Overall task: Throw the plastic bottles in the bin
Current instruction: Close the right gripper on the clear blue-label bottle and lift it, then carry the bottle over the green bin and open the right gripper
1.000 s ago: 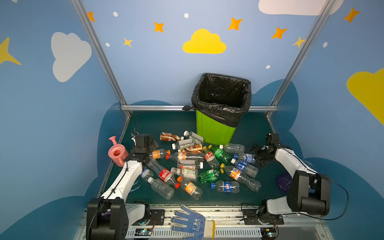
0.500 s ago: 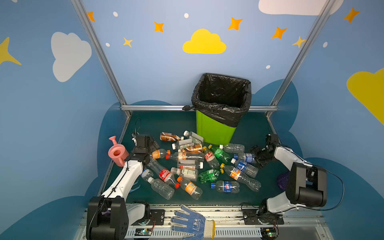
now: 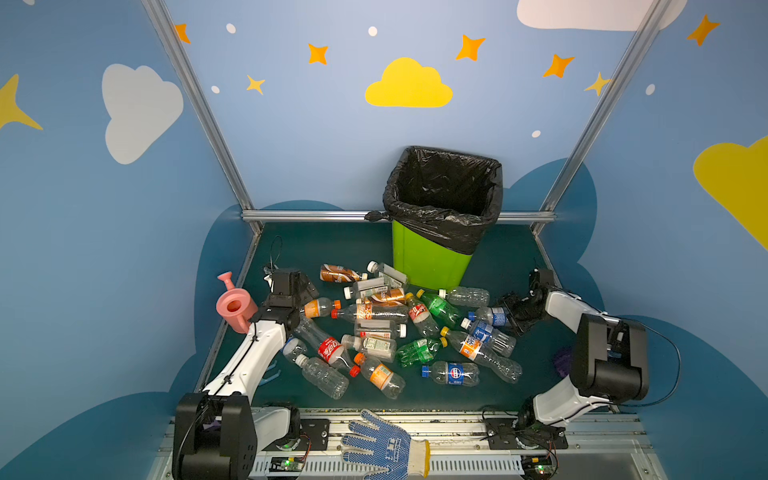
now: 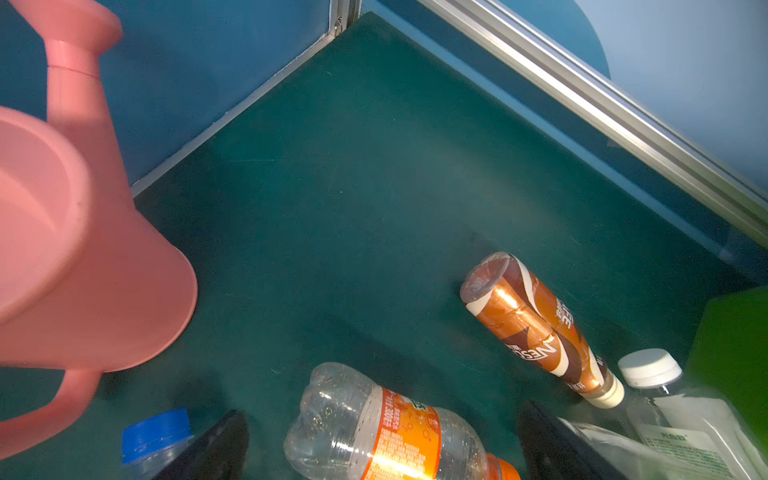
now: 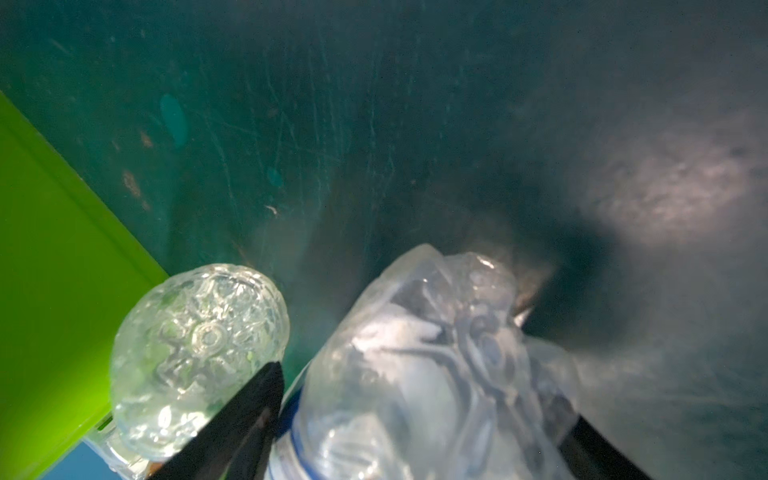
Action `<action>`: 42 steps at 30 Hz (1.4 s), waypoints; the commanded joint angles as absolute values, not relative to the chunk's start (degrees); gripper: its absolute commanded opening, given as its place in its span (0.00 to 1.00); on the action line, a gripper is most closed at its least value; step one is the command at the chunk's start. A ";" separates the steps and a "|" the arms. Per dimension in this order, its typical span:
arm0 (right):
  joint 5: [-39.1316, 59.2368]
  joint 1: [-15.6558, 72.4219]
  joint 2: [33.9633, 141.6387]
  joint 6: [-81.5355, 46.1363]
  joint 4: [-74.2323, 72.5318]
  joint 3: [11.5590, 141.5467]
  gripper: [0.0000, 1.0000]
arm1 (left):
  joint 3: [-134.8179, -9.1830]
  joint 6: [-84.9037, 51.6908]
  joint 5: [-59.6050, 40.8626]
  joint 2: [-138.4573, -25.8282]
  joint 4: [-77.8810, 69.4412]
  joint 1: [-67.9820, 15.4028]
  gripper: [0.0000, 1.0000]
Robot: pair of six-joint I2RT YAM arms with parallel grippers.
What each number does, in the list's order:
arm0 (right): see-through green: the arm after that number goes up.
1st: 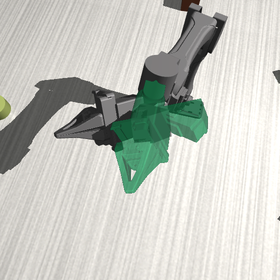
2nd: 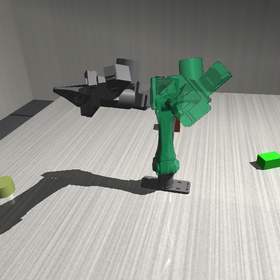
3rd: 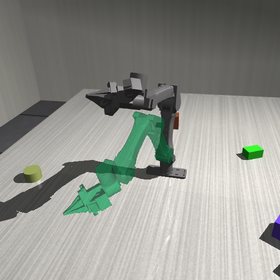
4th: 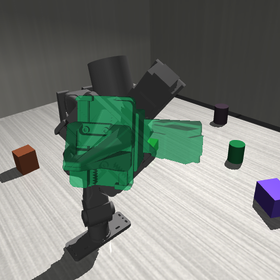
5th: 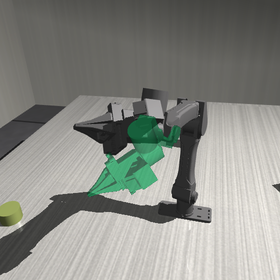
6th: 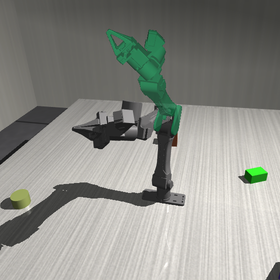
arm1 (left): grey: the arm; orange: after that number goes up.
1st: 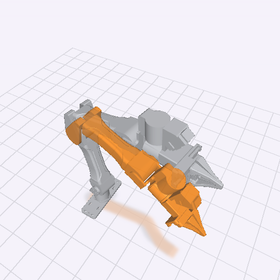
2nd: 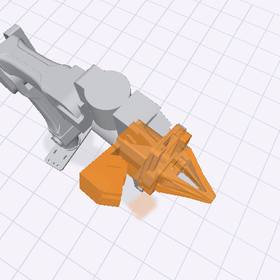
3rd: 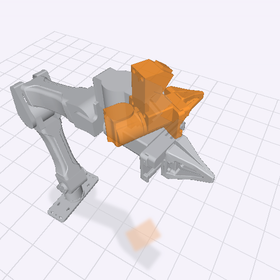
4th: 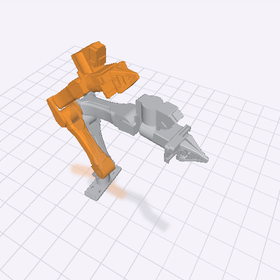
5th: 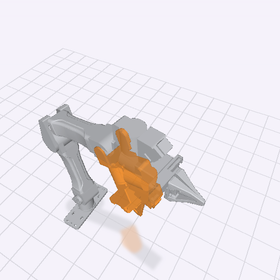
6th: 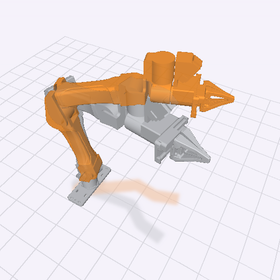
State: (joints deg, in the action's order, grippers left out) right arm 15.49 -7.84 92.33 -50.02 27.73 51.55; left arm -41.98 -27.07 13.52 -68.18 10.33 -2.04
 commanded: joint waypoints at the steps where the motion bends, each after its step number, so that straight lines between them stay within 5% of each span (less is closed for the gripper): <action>1: 14.41 -8.31 93.34 -51.83 27.35 52.87 0.82 | -41.47 -27.07 14.50 -68.34 10.59 -2.20 1.00; 24: 13.54 -8.92 92.05 -54.11 25.08 55.09 0.52 | -41.22 -27.41 15.33 -68.03 11.01 -2.30 1.00; 42: 10.81 -16.59 74.85 -40.86 29.78 75.69 0.51 | -41.58 -31.10 18.14 -68.11 13.71 -2.20 1.00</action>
